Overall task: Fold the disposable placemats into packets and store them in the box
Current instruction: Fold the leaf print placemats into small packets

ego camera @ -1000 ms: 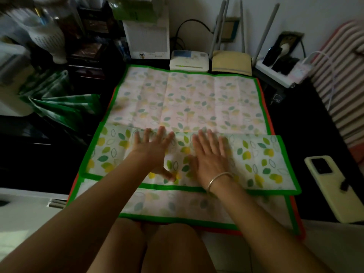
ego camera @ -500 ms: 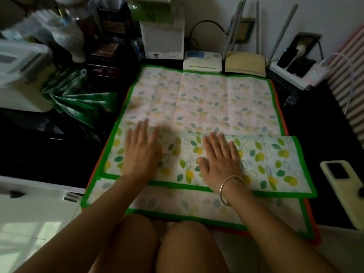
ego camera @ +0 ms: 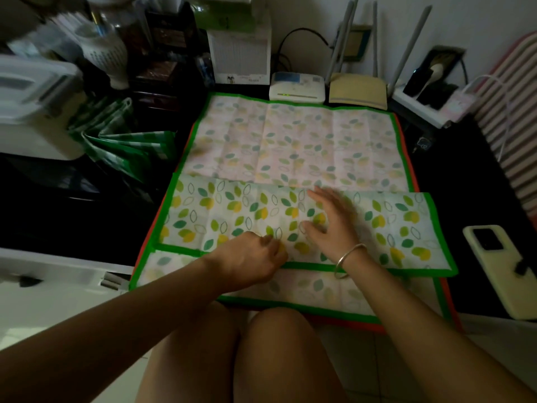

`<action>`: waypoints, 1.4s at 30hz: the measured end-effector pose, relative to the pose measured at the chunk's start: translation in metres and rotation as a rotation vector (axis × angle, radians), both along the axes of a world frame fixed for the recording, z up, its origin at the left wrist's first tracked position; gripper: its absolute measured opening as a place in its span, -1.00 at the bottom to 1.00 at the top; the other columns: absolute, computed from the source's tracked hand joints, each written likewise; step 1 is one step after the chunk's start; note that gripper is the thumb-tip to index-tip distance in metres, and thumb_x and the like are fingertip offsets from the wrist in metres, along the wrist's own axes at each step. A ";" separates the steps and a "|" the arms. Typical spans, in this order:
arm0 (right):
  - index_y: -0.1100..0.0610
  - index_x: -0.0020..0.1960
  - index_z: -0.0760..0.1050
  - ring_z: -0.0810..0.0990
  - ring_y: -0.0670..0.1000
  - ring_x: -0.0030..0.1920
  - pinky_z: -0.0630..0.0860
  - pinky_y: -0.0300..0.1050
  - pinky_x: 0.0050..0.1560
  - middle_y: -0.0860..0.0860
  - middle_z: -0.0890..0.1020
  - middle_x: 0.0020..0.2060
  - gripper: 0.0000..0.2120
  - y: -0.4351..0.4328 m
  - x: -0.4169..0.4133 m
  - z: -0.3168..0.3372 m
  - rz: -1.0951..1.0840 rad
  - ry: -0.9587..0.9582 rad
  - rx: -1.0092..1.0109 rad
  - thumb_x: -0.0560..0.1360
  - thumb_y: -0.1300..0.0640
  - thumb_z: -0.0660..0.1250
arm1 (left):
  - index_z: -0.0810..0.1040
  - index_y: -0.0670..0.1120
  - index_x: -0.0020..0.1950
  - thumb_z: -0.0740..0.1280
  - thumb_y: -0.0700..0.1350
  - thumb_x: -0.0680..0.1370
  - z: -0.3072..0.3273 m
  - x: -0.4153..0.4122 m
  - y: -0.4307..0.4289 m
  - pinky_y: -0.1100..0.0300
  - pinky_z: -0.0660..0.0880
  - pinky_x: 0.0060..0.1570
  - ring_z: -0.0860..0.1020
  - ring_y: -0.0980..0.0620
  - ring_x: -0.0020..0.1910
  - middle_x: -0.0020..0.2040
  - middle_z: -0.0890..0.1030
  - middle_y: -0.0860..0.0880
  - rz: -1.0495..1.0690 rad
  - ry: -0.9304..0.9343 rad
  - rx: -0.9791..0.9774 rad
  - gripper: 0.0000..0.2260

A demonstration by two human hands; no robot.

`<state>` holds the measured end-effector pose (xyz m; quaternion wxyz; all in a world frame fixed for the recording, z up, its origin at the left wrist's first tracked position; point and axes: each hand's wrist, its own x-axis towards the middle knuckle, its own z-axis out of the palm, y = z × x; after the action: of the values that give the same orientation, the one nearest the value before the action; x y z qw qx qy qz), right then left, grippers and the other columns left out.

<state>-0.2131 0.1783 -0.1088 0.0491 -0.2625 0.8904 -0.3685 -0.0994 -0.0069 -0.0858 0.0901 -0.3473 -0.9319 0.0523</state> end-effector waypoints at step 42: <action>0.08 -0.19 0.47 0.51 0.09 -0.30 0.44 -0.06 -0.22 -0.02 0.54 -0.38 -0.80 0.002 -0.043 0.017 0.258 0.539 0.439 0.32 0.21 0.50 | 0.44 -0.05 0.16 0.12 -0.05 0.66 -0.006 -0.045 -0.005 0.08 0.34 -0.29 0.57 -0.08 -0.04 0.02 0.56 -0.03 0.847 -0.112 0.306 -0.83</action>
<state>-0.2561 0.1801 -0.0916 -0.0857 -0.4435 0.8888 -0.0773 -0.1442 -0.0116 -0.0920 0.0604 0.0798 -0.9923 -0.0728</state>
